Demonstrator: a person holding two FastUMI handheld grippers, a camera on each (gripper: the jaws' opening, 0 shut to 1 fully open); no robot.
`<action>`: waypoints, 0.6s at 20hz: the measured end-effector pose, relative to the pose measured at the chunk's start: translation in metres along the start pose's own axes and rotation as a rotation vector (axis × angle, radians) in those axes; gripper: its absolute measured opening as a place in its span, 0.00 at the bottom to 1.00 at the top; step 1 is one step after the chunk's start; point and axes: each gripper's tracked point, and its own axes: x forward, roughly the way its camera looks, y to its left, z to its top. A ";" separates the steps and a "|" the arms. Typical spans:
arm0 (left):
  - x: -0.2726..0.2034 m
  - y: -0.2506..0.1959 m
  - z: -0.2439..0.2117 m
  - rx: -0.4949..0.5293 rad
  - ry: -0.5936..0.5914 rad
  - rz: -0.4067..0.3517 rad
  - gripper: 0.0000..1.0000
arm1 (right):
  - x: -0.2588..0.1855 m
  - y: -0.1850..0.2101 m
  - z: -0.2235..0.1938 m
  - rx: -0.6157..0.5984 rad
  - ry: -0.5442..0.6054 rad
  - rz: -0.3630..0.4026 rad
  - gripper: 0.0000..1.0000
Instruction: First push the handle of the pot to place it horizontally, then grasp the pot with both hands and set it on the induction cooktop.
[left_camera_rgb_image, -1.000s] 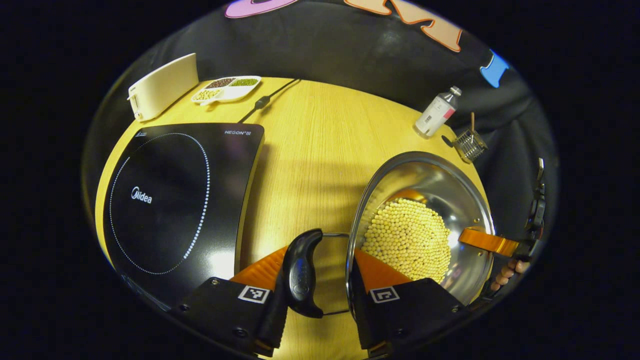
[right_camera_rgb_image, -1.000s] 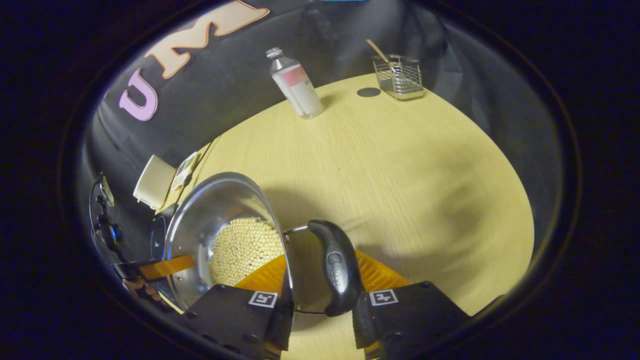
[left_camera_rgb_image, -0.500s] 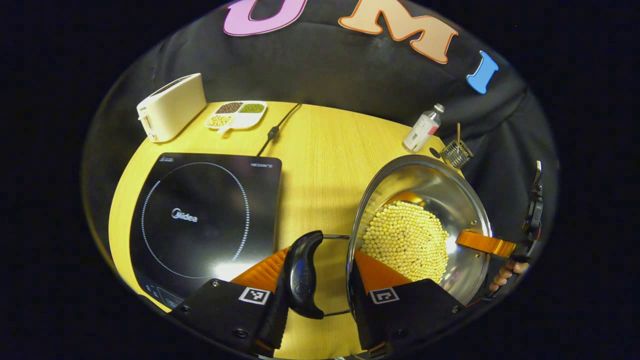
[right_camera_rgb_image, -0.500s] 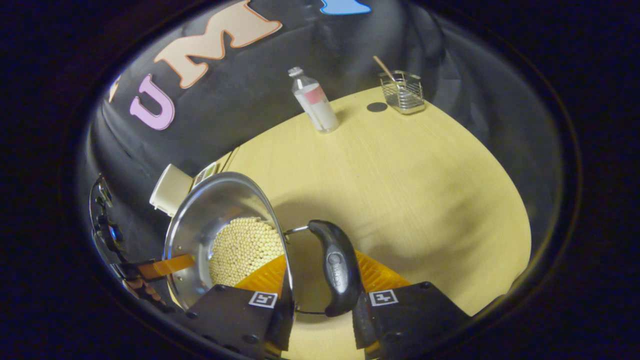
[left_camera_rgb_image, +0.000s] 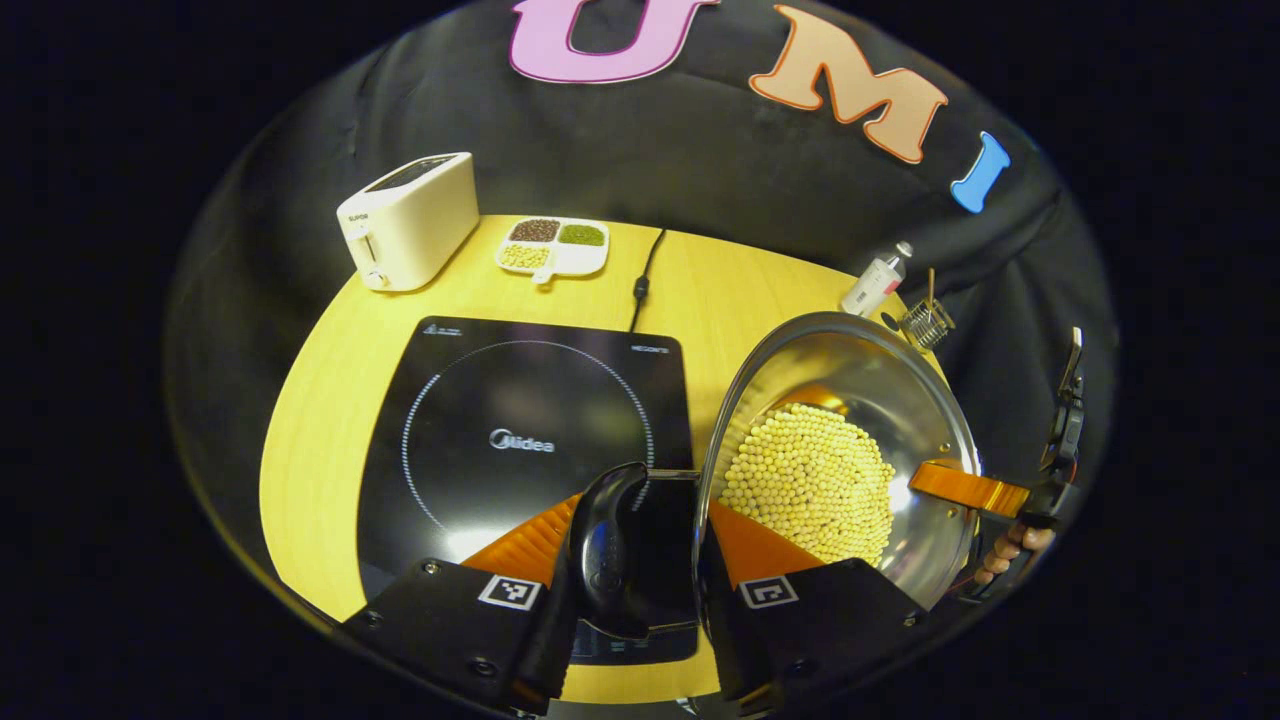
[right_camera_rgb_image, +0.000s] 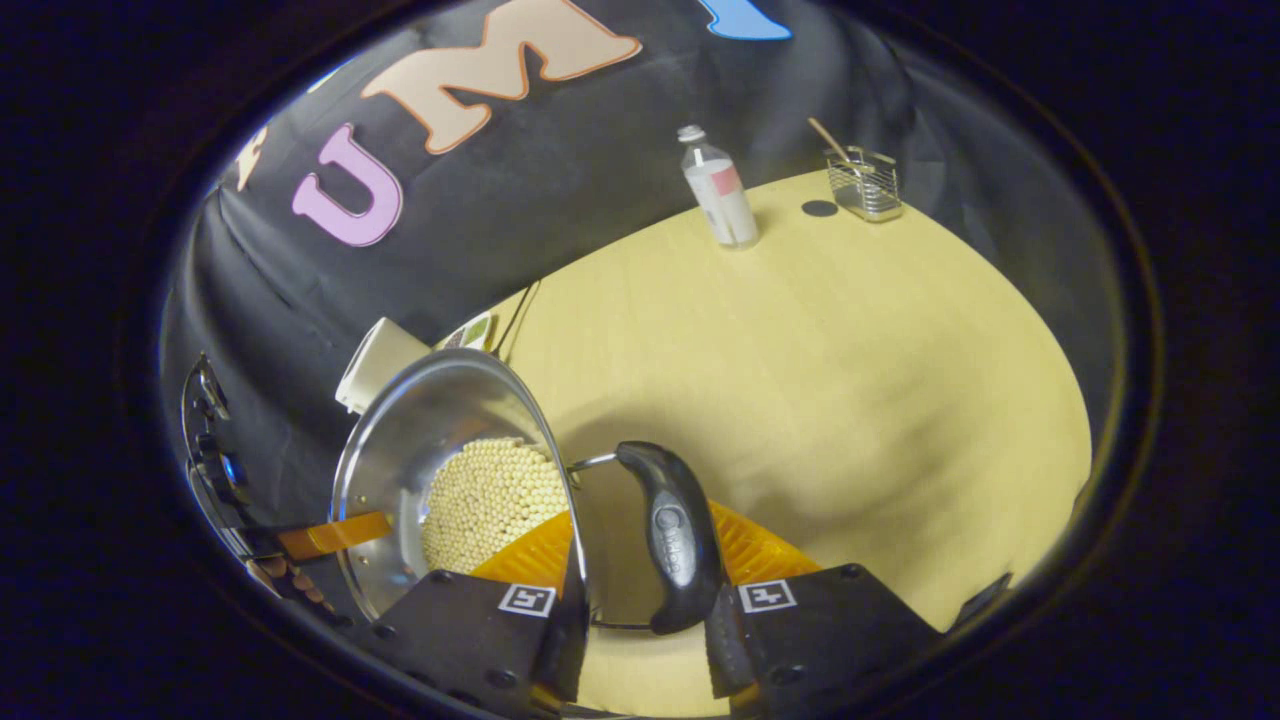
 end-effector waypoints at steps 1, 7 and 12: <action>-0.001 0.012 0.005 0.011 -0.003 -0.009 0.58 | 0.001 0.011 -0.005 0.011 -0.003 -0.011 0.46; 0.006 0.083 0.028 0.066 -0.012 -0.050 0.57 | 0.020 0.076 -0.033 0.043 -0.021 -0.058 0.46; 0.018 0.130 0.041 0.070 -0.026 -0.061 0.57 | 0.043 0.117 -0.048 0.039 -0.009 -0.092 0.46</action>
